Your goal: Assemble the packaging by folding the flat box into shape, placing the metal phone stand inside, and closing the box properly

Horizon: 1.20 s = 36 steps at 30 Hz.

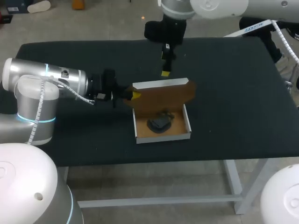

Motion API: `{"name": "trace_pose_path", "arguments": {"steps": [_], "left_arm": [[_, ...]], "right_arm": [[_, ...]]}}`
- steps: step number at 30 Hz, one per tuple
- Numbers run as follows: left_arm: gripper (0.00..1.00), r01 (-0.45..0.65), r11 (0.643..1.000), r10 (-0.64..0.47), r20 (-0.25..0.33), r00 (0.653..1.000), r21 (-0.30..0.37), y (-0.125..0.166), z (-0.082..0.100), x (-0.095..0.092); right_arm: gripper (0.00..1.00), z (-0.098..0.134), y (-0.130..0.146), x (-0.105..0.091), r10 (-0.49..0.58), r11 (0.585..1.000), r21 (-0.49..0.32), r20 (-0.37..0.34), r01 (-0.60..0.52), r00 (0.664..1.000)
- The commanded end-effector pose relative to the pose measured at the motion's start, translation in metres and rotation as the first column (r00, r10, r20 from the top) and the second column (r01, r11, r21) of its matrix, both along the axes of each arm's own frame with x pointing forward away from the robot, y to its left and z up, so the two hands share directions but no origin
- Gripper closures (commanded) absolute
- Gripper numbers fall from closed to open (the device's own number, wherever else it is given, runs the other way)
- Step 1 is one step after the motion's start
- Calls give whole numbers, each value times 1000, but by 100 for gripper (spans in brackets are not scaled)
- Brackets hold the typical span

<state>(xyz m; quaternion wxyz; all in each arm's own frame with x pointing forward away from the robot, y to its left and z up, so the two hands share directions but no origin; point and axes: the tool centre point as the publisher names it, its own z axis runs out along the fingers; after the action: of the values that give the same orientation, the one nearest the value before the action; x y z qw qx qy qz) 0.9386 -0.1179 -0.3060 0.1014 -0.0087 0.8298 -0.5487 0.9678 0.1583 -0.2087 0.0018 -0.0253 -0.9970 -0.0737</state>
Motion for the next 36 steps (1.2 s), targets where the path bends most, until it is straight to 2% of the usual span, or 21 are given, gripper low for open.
{"name": "trace_pose_path", "arguments": {"steps": [1,15,18,21,24,26,30,36], "left_arm": [[100,1,1000,-1,0,1000,-1,0,-1,0],[100,1,1000,-1,0,1000,-1,0,-1,0],[100,-4,1000,2,67,998,31,-1,1,-4],[100,7,1000,-10,134,991,26,-1,1,-9],[100,-7,1000,4,194,981,19,-2,0,-12],[100,-14,1000,10,212,977,17,-2,-1,-13],[100,-23,999,15,266,964,27,-4,-3,-17],[100,-68,997,49,368,929,38,-6,-15,-19]], "right_arm": [[0,3,-1,-5,-3,1000,-1,10,3,1000],[0,3,-1,-5,-3,1000,-1,10,3,1000],[0,4,-4,-5,-33,999,-3,-16,33,999],[0,5,-9,-5,-95,995,-7,-66,95,993],[0,8,-13,-7,-181,983,-4,-69,181,981],[0,10,-16,-8,-240,971,-2,-76,240,968],[0,8,-19,-10,-348,937,-29,-136,347,928],[0,-2,-22,-12,-446,895,-69,-157,441,881]]}}
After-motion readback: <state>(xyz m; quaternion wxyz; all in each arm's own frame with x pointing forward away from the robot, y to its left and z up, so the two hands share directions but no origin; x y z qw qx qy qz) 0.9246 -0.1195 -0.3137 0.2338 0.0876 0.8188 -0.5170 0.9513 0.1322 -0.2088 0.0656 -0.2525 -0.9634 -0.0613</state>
